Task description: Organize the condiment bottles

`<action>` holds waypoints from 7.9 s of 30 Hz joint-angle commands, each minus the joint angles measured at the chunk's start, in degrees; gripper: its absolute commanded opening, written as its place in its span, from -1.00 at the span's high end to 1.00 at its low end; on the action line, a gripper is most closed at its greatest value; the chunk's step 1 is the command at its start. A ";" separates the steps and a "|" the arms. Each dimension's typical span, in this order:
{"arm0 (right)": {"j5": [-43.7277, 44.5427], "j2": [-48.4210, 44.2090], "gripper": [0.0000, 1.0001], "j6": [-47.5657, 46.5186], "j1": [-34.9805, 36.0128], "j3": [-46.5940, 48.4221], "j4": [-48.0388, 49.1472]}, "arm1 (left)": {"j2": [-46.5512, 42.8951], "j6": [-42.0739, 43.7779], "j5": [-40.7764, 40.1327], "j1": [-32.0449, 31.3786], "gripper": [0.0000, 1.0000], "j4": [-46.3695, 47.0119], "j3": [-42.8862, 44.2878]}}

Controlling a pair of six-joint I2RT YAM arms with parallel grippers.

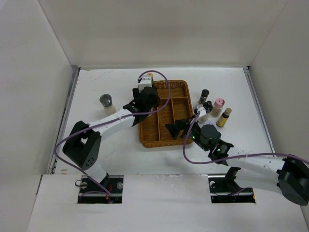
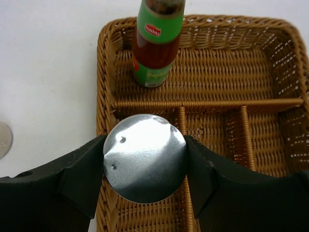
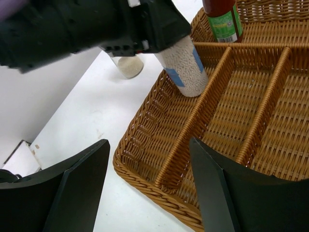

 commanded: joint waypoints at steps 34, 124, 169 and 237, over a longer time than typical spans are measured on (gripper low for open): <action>0.20 2.04 -0.64 1.00 -0.38 0.07 3.30 | -30.27 -2.42 -9.26 12.81 -0.84 -5.13 -14.42; 21.12 21.54 -0.67 -4.01 -29.29 23.80 -29.57 | -39.33 0.91 -4.24 -4.04 -0.90 39.86 -42.02; 13.30 37.91 -0.50 -10.78 -8.38 40.50 -11.46 | -39.15 -4.80 -6.09 3.43 -0.90 42.06 -47.03; 17.34 26.39 -0.61 -4.45 3.75 25.38 -15.94 | -37.91 -5.06 -5.13 2.64 -0.90 42.41 -46.68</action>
